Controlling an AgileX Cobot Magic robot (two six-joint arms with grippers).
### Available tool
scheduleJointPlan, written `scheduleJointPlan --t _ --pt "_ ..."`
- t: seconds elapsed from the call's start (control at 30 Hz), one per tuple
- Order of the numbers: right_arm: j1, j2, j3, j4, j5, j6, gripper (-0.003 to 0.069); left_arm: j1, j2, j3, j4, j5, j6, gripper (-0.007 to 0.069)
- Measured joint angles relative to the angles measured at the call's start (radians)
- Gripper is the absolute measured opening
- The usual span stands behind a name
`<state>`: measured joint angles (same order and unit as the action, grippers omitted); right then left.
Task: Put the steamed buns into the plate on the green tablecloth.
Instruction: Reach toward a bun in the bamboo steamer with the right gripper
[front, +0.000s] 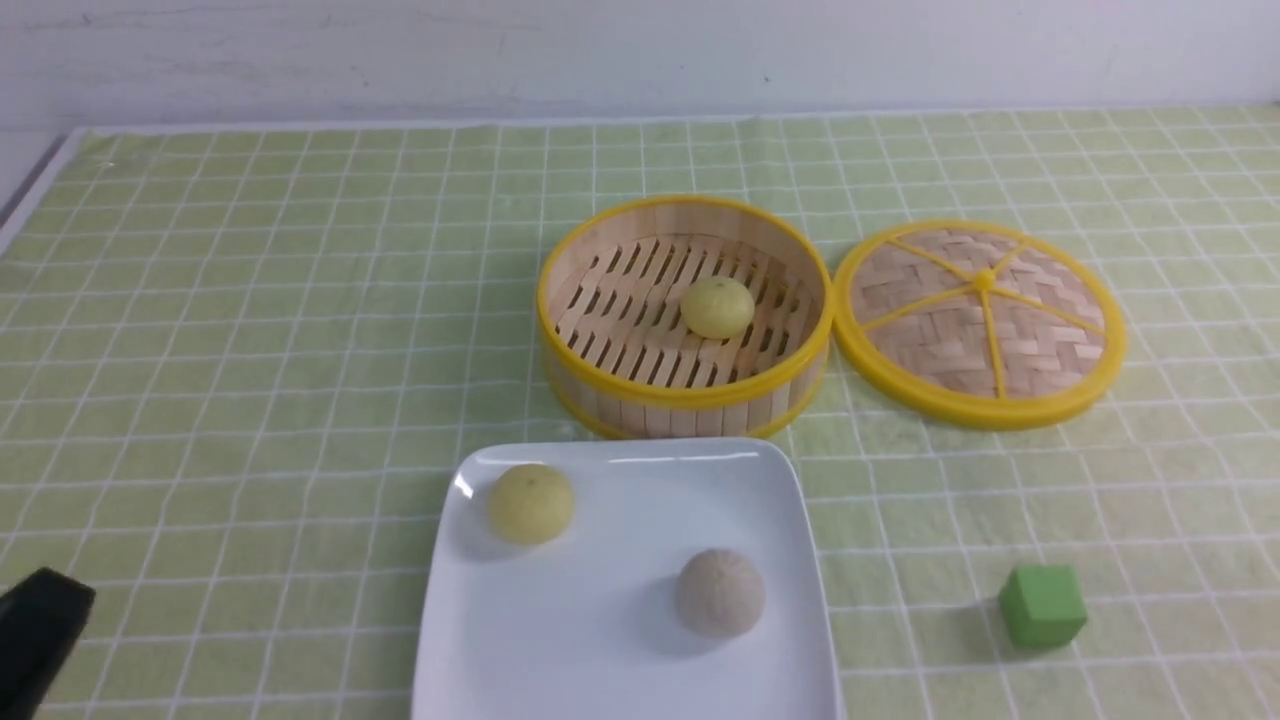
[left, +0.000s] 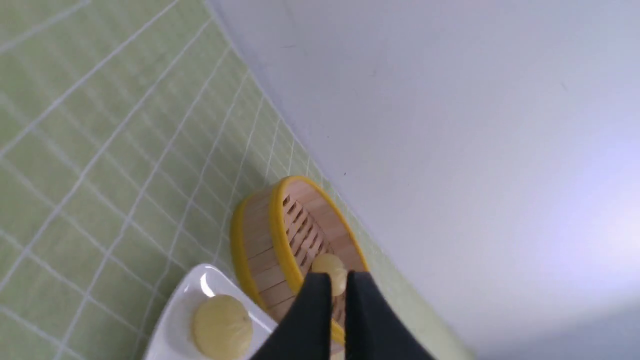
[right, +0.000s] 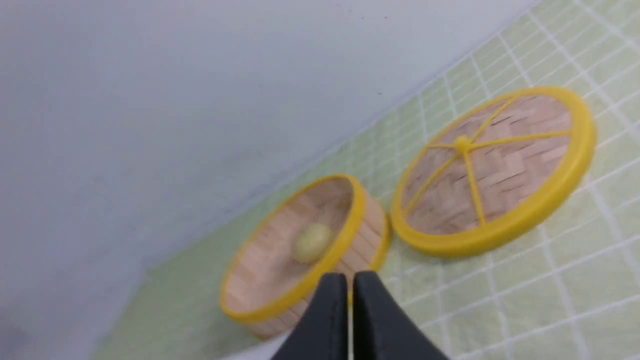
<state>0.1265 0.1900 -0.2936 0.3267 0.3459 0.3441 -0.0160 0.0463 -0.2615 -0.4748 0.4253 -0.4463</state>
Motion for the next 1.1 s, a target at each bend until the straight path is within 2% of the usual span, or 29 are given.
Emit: scheduleJointPlan --t 0.1,0.13,0.2,0.3,0.37,0.4,0.43,0.47,0.5,0.57,0.6,0.73,0.87,1.1 --pt "-0.001 0.171 -0.127 -0.152 0.144 0.026 -0.0006 0.0 0.109 -0.079 0.056 0.142 0.085 0.0006" --pt "-0.001 0.349 -0.23 -0.277 0.291 0.071 -0.0006 0.0 0.253 -0.125 0.103 0.279 0.134 0.0002" --pt "-0.001 0.551 -0.348 -0.356 0.432 0.092 -0.0006 0.0 0.386 -0.156 0.133 0.393 0.176 0.0002" --pt "0.009 0.741 -0.454 -0.35 0.519 0.059 -0.0006 0.0 0.527 -0.185 0.146 0.474 0.236 0.0002" --pt "0.045 0.901 -0.551 -0.291 0.553 -0.028 -0.0004 0.0 0.616 -0.203 0.145 0.497 0.293 0.0002" --pt "0.095 1.032 -0.633 -0.221 0.564 -0.116 0.0 0.0 0.667 -0.21 0.144 0.498 0.333 0.0002" --pt "0.109 1.048 -0.644 -0.213 0.565 -0.127 0.0001 0.0 0.679 -0.212 0.144 0.498 0.348 0.0002" --pt "0.171 1.199 -0.75 -0.155 0.569 -0.201 0.0011 0.0 0.721 -0.216 0.144 0.497 0.374 0.0002" --pt "0.203 1.271 -0.815 -0.142 0.574 -0.22 0.002 0.0 0.735 -0.216 0.144 0.496 0.382 0.0002" --pt "0.252 1.392 -0.956 -0.138 0.585 -0.233 0.0047 0.0 0.749 -0.218 0.145 0.495 0.385 0.0002" --pt "0.256 1.405 -0.956 -0.138 0.587 -0.234 0.005 0.0 0.749 -0.219 0.145 0.495 0.385 0.0002" --pt "0.333 1.644 -1.29 -0.167 0.647 -0.238 0.0154 0.0 0.753 -0.218 0.145 0.495 0.385 0.0003" --pt "0.349 1.811 -1.535 -0.17 0.705 -0.237 0.0238 0.0 0.753 -0.218 0.145 0.495 0.386 0.001" --pt "0.349 2.093 -1.911 -0.201 0.774 -0.196 0.0319 0.0 0.753 -0.218 0.147 0.491 0.386 0.0019"
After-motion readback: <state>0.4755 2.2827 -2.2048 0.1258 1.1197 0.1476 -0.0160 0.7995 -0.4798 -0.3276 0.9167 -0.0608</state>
